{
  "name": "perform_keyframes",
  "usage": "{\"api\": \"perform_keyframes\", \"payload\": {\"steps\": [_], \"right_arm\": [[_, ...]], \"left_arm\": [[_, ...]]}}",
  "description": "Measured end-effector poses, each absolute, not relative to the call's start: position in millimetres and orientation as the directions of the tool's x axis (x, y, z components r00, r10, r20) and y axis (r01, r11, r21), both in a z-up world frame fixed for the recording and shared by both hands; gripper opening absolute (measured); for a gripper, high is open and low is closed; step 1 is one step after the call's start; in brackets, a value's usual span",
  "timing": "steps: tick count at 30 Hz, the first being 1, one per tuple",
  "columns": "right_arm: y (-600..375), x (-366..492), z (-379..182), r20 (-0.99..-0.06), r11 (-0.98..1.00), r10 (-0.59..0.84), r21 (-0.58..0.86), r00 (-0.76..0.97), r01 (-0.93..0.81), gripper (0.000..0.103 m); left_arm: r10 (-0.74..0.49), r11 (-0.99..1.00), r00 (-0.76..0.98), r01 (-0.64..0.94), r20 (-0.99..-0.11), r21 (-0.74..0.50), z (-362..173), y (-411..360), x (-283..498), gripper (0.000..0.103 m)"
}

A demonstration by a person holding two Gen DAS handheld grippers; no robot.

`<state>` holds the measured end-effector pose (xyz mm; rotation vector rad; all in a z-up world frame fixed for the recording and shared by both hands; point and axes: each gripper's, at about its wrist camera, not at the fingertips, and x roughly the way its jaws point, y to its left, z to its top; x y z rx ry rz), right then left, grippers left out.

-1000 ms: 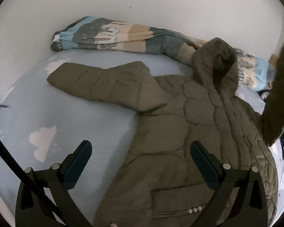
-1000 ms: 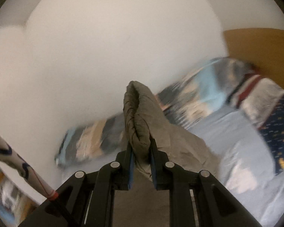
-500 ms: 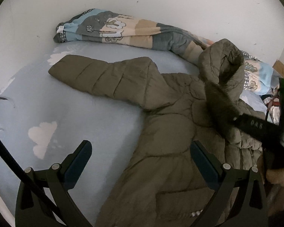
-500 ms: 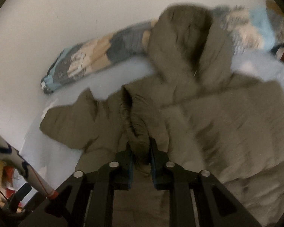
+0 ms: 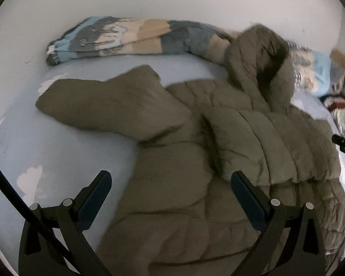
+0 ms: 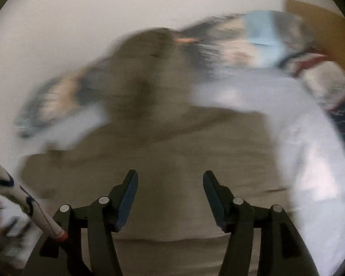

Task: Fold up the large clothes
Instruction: 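Fold the held sleeve across the jacket body and open the right gripper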

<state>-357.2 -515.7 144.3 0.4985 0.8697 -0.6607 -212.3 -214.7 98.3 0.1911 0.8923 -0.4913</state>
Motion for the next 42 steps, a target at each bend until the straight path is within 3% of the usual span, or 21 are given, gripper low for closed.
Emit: {"api": "perform_keyframes", "payload": {"steps": [4, 7, 12, 16, 21, 26, 29, 32, 37, 42], "right_arm": [[-568.2, -389.6, 99.2, -0.88, 0.597, -0.316, 0.106, 0.354, 0.795, 0.063], [-590.6, -403.6, 66.9, -0.912, 0.566, -0.221, 0.167, 0.344, 0.807, 0.065], [-595.6, -402.0, 70.1, -0.922, 0.562, -0.232, 0.133, 0.31, 0.816, 0.067], [-550.9, -393.6, 112.4, -0.87, 0.613, -0.315, 0.12, 0.381, 0.781, 0.068], [-481.8, -363.0, 127.9, -0.846, 0.726, -0.239, 0.169, 0.476, 0.666, 0.068], [-423.6, -311.2, 116.2, -0.855, 0.803, -0.187, 0.152, 0.485, 0.577, 0.068], [-402.3, -282.4, 92.8, -0.892, 0.827, -0.22, 0.044, 0.395, 0.56, 0.077], [-395.5, -277.0, 75.1, -0.911, 0.837, -0.227, -0.001, 0.346, 0.547, 0.079], [-397.8, -306.9, 117.5, -0.887, 0.823, -0.168, 0.114, 0.43, 0.557, 0.079], [-377.3, -382.0, 174.1, -0.845, 0.781, -0.221, 0.145, 0.486, 0.607, 0.081]], "left_arm": [[-0.305, 0.853, 0.509, 0.521, -0.805, 0.006, 86.1, -238.0, -216.3, 0.103], [-0.25, 0.842, 0.474, 0.537, -0.844, 0.051, 66.6, -248.4, -214.2, 0.103], [-0.235, 0.837, 0.447, 0.545, -0.863, 0.055, 58.8, -248.7, -211.9, 0.103], [-0.283, 0.843, 0.468, 0.538, -0.837, 0.016, 79.2, -235.9, -213.7, 0.103], [-0.29, 0.85, 0.476, 0.527, -0.83, 0.005, 88.6, -219.6, -214.7, 0.103], [-0.28, 0.869, 0.49, 0.496, -0.825, -0.001, 96.7, -196.0, -205.7, 0.103], [-0.283, 0.881, 0.487, 0.472, -0.826, -0.023, 99.1, -183.1, -196.6, 0.103], [-0.281, 0.886, 0.486, 0.463, -0.828, -0.03, 101.4, -171.3, -188.7, 0.103], [-0.289, 0.903, 0.488, 0.424, -0.823, -0.066, 106.6, -151.8, -176.4, 0.103], [-0.279, 0.923, 0.5, 0.375, -0.819, -0.085, 109.9, -133.2, -166.8, 0.103]]}}
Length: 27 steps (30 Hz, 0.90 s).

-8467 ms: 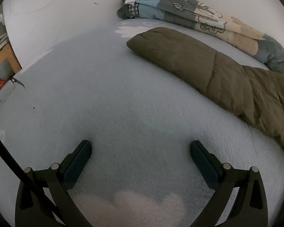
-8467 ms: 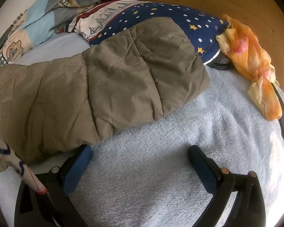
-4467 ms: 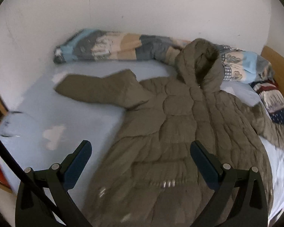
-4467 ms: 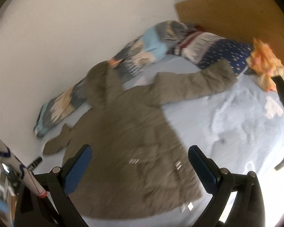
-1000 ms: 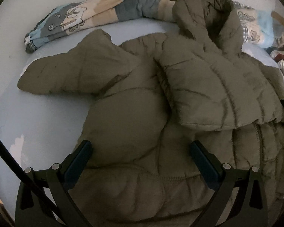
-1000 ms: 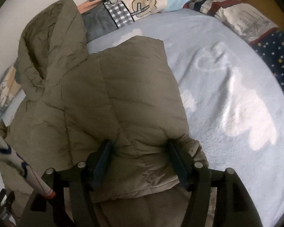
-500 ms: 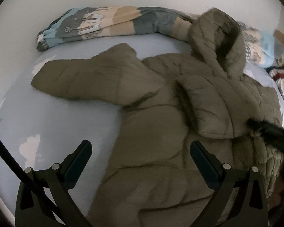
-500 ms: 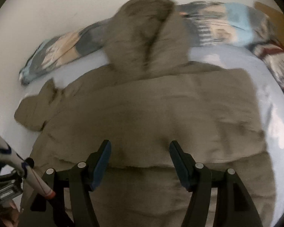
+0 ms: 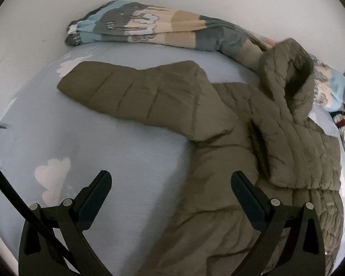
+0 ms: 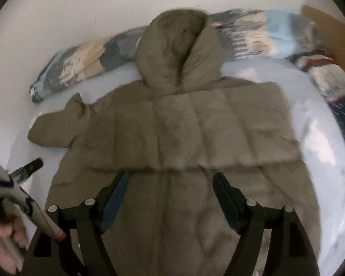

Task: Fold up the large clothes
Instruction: 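Fold the held sleeve across the jacket body and open the right gripper, then grasp the cuff of the other jacket sleeve with the left gripper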

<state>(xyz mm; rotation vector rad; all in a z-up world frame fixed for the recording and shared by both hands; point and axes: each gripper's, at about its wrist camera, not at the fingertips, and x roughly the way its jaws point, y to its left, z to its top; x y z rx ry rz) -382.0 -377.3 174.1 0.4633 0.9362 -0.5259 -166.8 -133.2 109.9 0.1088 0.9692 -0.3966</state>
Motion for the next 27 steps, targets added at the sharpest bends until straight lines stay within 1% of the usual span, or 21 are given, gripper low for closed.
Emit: {"api": "perform_keyframes", "payload": {"steps": [4, 6, 7, 8, 9, 10, 12, 15, 17, 20, 23, 24, 26, 27], "right_arm": [[-344.7, -449.2, 183.5, -0.779, 0.741, -0.31, 0.161, 0.545, 0.652, 0.085], [-319.4, -469.7, 189.9, -0.717, 0.735, -0.389, 0.138, 0.579, 0.664, 0.085], [-308.0, -473.4, 198.0, -0.681, 0.761, -0.393, 0.136, 0.617, 0.635, 0.085], [-292.4, -471.9, 210.5, -0.633, 0.818, -0.377, 0.116, 0.676, 0.564, 0.085], [-281.4, -470.3, 218.6, -0.603, 0.848, -0.374, 0.085, 0.705, 0.523, 0.085], [-266.1, -469.3, 226.9, -0.559, 0.884, -0.376, 0.024, 0.739, 0.467, 0.086], [-251.2, -465.1, 229.8, -0.544, 0.921, -0.344, -0.036, 0.766, 0.388, 0.088], [-247.7, -461.0, 224.6, -0.567, 0.938, -0.307, -0.046, 0.764, 0.343, 0.088], [-255.3, -461.6, 220.0, -0.594, 0.942, -0.278, -0.013, 0.755, 0.337, 0.088], [-273.3, -462.9, 214.8, -0.635, 0.931, -0.25, 0.048, 0.731, 0.361, 0.088], [-286.7, -467.1, 212.0, -0.648, 0.916, -0.24, 0.095, 0.723, 0.389, 0.088], [-289.6, -468.3, 212.2, -0.652, 0.912, -0.235, 0.109, 0.721, 0.396, 0.088], [-293.6, -468.1, 211.8, -0.653, 0.907, -0.226, 0.129, 0.723, 0.4, 0.088], [-293.4, -467.6, 212.0, -0.653, 0.908, -0.221, 0.134, 0.725, 0.398, 0.088]], "left_arm": [[-0.248, 0.936, 0.534, 0.346, -0.809, -0.059, 110.7, -118.2, -159.4, 0.103], [-0.232, 0.943, 0.548, 0.329, -0.804, -0.047, 111.1, -107.8, -152.9, 0.103], [-0.226, 0.947, 0.552, 0.318, -0.803, -0.047, 111.0, -102.6, -149.4, 0.103], [-0.225, 0.951, 0.555, 0.302, -0.801, -0.058, 110.5, -94.2, -143.8, 0.103], [-0.225, 0.954, 0.555, 0.293, -0.801, -0.066, 109.8, -88.4, -139.8, 0.103], [-0.223, 0.959, 0.552, 0.274, -0.804, -0.077, 107.7, -80.5, -133.3, 0.103], [-0.229, 0.964, 0.537, 0.242, -0.812, -0.112, 101.9, -66.0, -119.2, 0.103], [-0.263, 0.964, 0.501, 0.175, -0.824, -0.201, 93.7, -44.8, -93.7, 0.102], [-0.328, 0.943, 0.474, 0.111, -0.817, -0.314, 89.3, -25.6, -72.7, 0.09], [-0.383, 0.906, 0.462, 0.019, -0.8, -0.422, 83.8, -0.5, -43.8, 0.078], [-0.421, 0.866, 0.472, -0.045, -0.775, -0.498, 79.4, 19.4, -18.3, 0.07], [-0.435, 0.851, 0.476, -0.061, -0.764, -0.522, 76.9, 26.4, -7.6, 0.069], [-0.454, 0.82, 0.48, -0.104, -0.75, -0.563, 67.6, 39.9, 12.1, 0.058], [-0.473, 0.794, 0.48, -0.131, -0.739, -0.593, 60.6, 48.5, 22.5, 0.056]]}}
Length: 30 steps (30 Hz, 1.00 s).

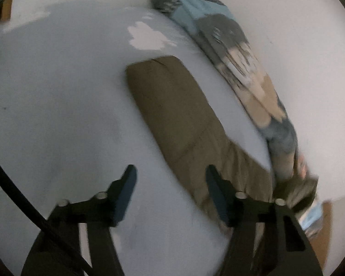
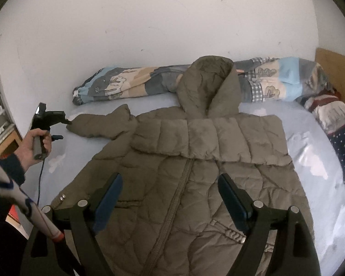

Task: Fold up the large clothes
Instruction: 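Grasp the cuff of the other jacket sleeve with the left gripper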

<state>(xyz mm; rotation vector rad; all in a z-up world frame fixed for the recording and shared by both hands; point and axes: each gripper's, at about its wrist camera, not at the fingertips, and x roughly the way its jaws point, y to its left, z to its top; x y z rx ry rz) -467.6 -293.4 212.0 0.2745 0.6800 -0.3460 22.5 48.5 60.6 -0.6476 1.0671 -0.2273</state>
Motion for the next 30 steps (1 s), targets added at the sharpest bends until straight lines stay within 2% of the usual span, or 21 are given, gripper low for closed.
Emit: {"api": "perform_keyframes", "payload": {"steps": [2, 10, 15, 16, 17, 18, 19, 30], "right_arm": [[-292.8, -465.4, 210.7, -0.654, 0.911, -0.218, 0.13, 0.724, 0.392, 0.088], [-294.5, -452.3, 199.7, -0.678, 0.91, -0.215, 0.124, 0.703, 0.397, 0.088], [-296.2, -444.1, 192.1, -0.694, 0.908, -0.219, 0.112, 0.686, 0.404, 0.088], [-297.2, -443.0, 190.8, -0.696, 0.906, -0.22, 0.114, 0.683, 0.408, 0.088], [-298.4, -442.8, 190.1, -0.697, 0.904, -0.221, 0.117, 0.682, 0.412, 0.088], [-299.3, -442.5, 189.5, -0.697, 0.902, -0.222, 0.118, 0.682, 0.415, 0.088], [-300.6, -442.3, 189.2, -0.697, 0.901, -0.225, 0.117, 0.68, 0.418, 0.088], [-356.1, -467.7, 207.7, -0.661, 0.795, -0.353, 0.161, 0.662, 0.585, 0.088]], "left_arm": [[-0.508, 0.736, 0.484, -0.187, -0.713, -0.651, 44.9, 65.3, 41.8, 0.05], [-0.609, 0.608, 0.489, -0.217, -0.624, -0.763, 3.0, 83.6, 101.6, 0.049], [-0.568, 0.626, 0.546, -0.199, -0.616, -0.754, -1.6, 78.8, 118.2, 0.049], [-0.556, 0.634, 0.556, -0.196, -0.618, -0.748, 1.4, 77.3, 119.0, 0.045], [-0.547, 0.644, 0.565, -0.188, -0.618, -0.742, 4.7, 77.0, 117.5, 0.026], [-0.536, 0.662, 0.572, -0.172, -0.621, -0.729, 10.8, 74.6, 116.0, 0.019], [-0.533, 0.677, 0.573, -0.153, -0.622, -0.72, 17.3, 71.2, 116.0, 0.016], [-0.536, 0.774, 0.636, 0.106, -0.556, -0.625, 151.8, 35.7, 60.9, 0.015]]}}
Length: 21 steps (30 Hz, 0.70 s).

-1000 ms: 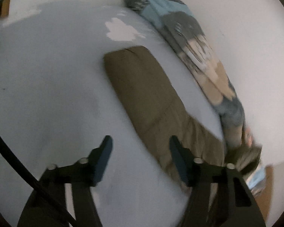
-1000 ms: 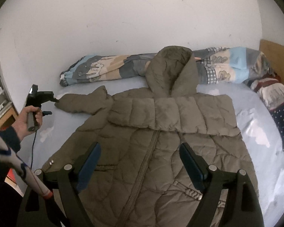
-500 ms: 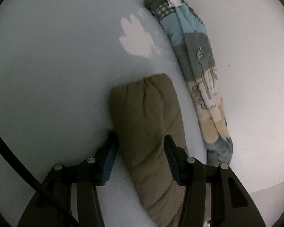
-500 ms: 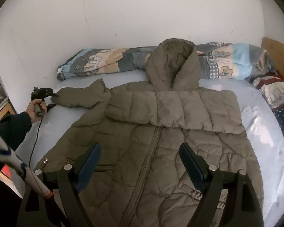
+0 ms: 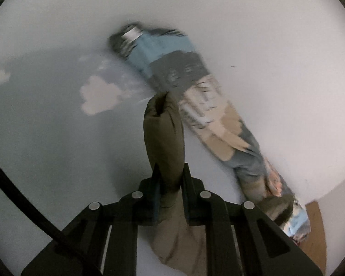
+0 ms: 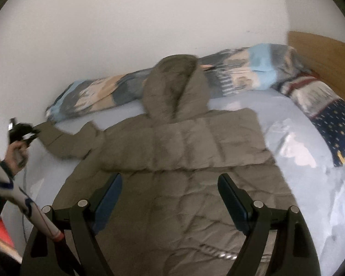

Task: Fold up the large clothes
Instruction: 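Grasp the cuff of the other jacket sleeve with the left gripper, then fold the held sleeve across the jacket body and open the left gripper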

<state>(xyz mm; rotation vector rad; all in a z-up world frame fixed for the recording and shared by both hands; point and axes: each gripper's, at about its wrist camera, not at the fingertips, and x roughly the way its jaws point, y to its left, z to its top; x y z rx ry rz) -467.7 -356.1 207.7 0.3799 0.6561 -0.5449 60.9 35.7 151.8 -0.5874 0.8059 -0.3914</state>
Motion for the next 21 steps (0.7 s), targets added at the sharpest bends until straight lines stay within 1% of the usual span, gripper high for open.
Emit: {"api": "perform_keyframes", "payload": {"steps": [6, 11, 17, 21], "right_arm": [[-380.3, -489.8, 222.3, -0.63, 0.727, -0.435, 0.176, 0.643, 0.664, 0.088], [-392.0, -508.4, 236.5, -0.594, 0.696, -0.492, 0.17, 0.637, 0.697, 0.088], [-409.8, -534.4, 247.4, -0.568, 0.644, -0.542, 0.193, 0.62, 0.74, 0.088], [-422.4, -553.7, 253.4, -0.556, 0.609, -0.557, 0.233, 0.617, 0.758, 0.088]], "left_arm": [[-0.573, 0.775, 0.648, 0.229, -0.502, -0.589, 233.8, -2.1, 16.3, 0.015], [-0.622, 0.763, 0.633, 0.357, -0.461, -0.539, 293.1, -57.8, -39.9, 0.015], [-0.672, 0.739, 0.585, 0.489, -0.454, -0.463, 325.7, -138.5, -106.4, 0.015], [-0.694, 0.719, 0.542, 0.556, -0.473, -0.418, 325.3, -187.2, -146.0, 0.015]]}}
